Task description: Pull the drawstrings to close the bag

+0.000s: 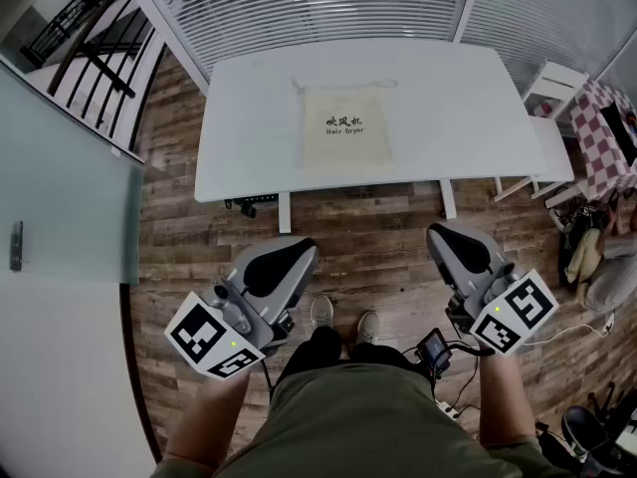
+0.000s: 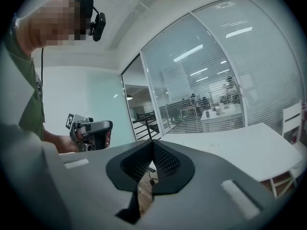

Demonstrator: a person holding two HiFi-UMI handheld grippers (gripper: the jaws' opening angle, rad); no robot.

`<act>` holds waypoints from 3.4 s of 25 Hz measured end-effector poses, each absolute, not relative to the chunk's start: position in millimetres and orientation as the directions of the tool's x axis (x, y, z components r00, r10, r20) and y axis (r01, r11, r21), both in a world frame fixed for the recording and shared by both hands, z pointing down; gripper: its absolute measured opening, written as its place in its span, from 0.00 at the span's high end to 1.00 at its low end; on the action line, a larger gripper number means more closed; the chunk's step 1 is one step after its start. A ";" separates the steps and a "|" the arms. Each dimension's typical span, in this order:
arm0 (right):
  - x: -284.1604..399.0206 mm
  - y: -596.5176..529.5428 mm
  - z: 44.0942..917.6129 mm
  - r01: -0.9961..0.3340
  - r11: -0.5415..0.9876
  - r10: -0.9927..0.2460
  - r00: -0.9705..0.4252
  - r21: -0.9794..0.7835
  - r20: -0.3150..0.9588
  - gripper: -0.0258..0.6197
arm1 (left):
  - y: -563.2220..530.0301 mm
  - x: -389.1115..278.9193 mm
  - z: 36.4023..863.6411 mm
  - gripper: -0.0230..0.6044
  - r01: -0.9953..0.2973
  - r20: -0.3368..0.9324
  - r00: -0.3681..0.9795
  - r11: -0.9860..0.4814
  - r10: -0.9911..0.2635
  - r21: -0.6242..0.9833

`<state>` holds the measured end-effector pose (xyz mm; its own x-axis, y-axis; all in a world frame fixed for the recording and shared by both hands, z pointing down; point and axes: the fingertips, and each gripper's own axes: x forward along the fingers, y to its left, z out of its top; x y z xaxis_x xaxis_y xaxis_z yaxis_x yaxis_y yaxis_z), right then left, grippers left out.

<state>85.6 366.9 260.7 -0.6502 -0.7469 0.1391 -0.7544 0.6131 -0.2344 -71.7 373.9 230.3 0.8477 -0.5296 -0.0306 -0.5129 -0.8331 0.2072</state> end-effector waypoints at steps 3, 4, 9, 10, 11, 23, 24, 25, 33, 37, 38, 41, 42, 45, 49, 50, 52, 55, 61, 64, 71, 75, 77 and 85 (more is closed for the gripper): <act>92.2 373.9 263.1 -0.752 0.616 -0.744 -0.653 -0.236 0.138 0.95 | 381.4 -66.2 234.0 0.96 -0.520 -0.026 0.844 -0.828 -0.536 0.211; 95.4 376.1 264.0 -0.754 0.612 -0.747 -0.650 -0.239 0.137 0.95 | 384.2 -64.5 235.9 0.96 -0.523 -0.022 0.842 -0.826 -0.539 0.212; 117.3 384.1 274.3 -0.771 0.584 -0.764 -0.628 -0.255 0.148 0.95 | 392.7 -59.6 247.6 0.96 -0.547 -0.005 0.828 -0.811 -0.560 0.208; 121.7 385.2 278.0 -0.772 0.581 -0.764 -0.626 -0.258 0.154 0.95 | 392.9 -59.4 250.1 0.96 -0.553 -0.004 0.824 -0.805 -0.567 0.214; 126.3 386.3 281.8 -0.773 0.576 -0.765 -0.624 -0.264 0.160 0.95 | 393.1 -59.1 251.9 0.96 -0.558 -0.005 0.819 -0.799 -0.574 0.226; 142.1 379.6 293.3 -0.765 0.583 -0.752 -0.635 -0.275 0.174 0.95 | 394.7 -63.6 256.8 0.96 -0.607 -0.021 0.772 -0.747 -0.635 0.271; 140.8 376.7 292.1 -0.761 0.588 -0.750 -0.640 -0.273 0.170 0.95 | 391.8 -65.7 256.4 0.96 -0.608 -0.028 0.767 -0.741 -0.640 0.283; 139.7 373.2 291.1 -0.759 0.593 -0.747 -0.643 -0.270 0.168 0.95 | 388.0 -67.3 255.6 0.96 -0.610 -0.035 0.763 -0.737 -0.645 0.291; 133.1 336.1 296.5 -0.752 0.602 -0.736 -0.653 -0.268 0.181 0.95 | 350.0 -69.1 262.9 0.96 -0.609 -0.036 0.763 -0.736 -0.645 0.296; 125.5 308.6 298.4 -0.753 0.603 -0.735 -0.653 -0.265 0.183 0.95 | 320.9 -71.9 269.1 0.96 -0.599 -0.031 0.772 -0.743 -0.635 0.299; 122.2 301.2 298.6 -0.752 0.604 -0.734 -0.654 -0.262 0.184 0.95 | 311.7 -74.0 270.6 0.96 -0.595 -0.033 0.773 -0.742 -0.633 0.309; 112.9 276.7 300.0 -0.755 0.605 -0.734 -0.652 -0.255 0.189 0.95 | 281.6 -80.5 274.9 0.96 -0.585 -0.032 0.779 -0.745 -0.626 0.319; 110.2 267.6 300.9 -0.757 0.602 -0.736 -0.649 -0.255 0.191 0.95 | 271.2 -82.4 276.7 0.96 -0.582 -0.029 0.782 -0.747 -0.622 0.321; 103.1 239.9 302.7 -0.768 0.585 -0.747 -0.635 -0.261 0.197 0.95 | 239.6 -87.5 281.8 0.96 -0.563 -0.026 0.794 -0.751 -0.607 0.346; 92.6 205.3 302.1 -0.784 0.562 -0.761 -0.615 -0.264 0.206 0.95 | 198.3 -96.2 286.7 0.96 -0.540 -0.021 0.809 -0.756 -0.588 0.371; 89.7 197.2 301.8 -0.788 0.558 -0.764 -0.610 -0.261 0.207 0.95 | 188.8 -99.1 288.0 0.96 -0.538 -0.018 0.811 -0.758 -0.584 0.370; 84.1 180.6 300.4 -0.795 0.552 -0.771 -0.602 -0.253 0.210 0.95 | 169.9 -105.1 290.8 0.96 -0.536 -0.010 0.815 -0.761 -0.579 0.365; 75.3 155.2 296.9 -0.802 0.544 -0.778 -0.592 -0.246 0.210 0.95 | 142.4 -114.1 294.5 0.96 -0.534 0.003 0.819 -0.762 -0.573 0.366; 58.0 119.2 296.1 -0.802 0.554 -0.772 -0.595 -0.224 0.221 0.95 | 110.2 -131.3 304.9 0.96 -0.543 0.019 0.814 -0.748 -0.581 0.381; 53.5 103.6 297.0 -0.799 0.561 -0.767 -0.600 -0.216 0.230 0.95 | 95.8 -137.6 312.2 0.96 -0.555 0.037 0.808 -0.737 -0.588 0.386; 68.2 66.6 311.1 -0.800 0.556 -0.757 -0.600 -0.226 0.261 0.95 | 62.0 -135.6 328.5 0.96 -0.593 0.102 0.793 -0.723 -0.600 0.355; 85.4 36.7 321.0 -0.793 0.563 -0.746 -0.609 -0.233 0.271 0.95 | 36.3 -125.7 338.2 0.96 -0.615 0.136 0.781 -0.711 -0.610 0.342; 94.6 19.5 327.5 -0.790 0.566 -0.740 -0.613 -0.236 0.278 0.95 | 21.4 -120.7 344.2 0.96 -0.633 0.160 0.769 -0.701 -0.619 0.330; 135.3 -43.7 368.4 -0.776 0.577 -0.698 -0.630 -0.255 0.341 0.94 | -34.1 -112.7 385.3 0.96 -0.723 0.293 0.691 -0.640 -0.661 0.259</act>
<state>135.3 -43.7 368.4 -0.6301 -0.6976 0.3411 -0.7763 0.5765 -0.2550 -112.7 -34.1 385.3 0.6905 -0.6613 0.2931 -0.7231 -0.6404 0.2588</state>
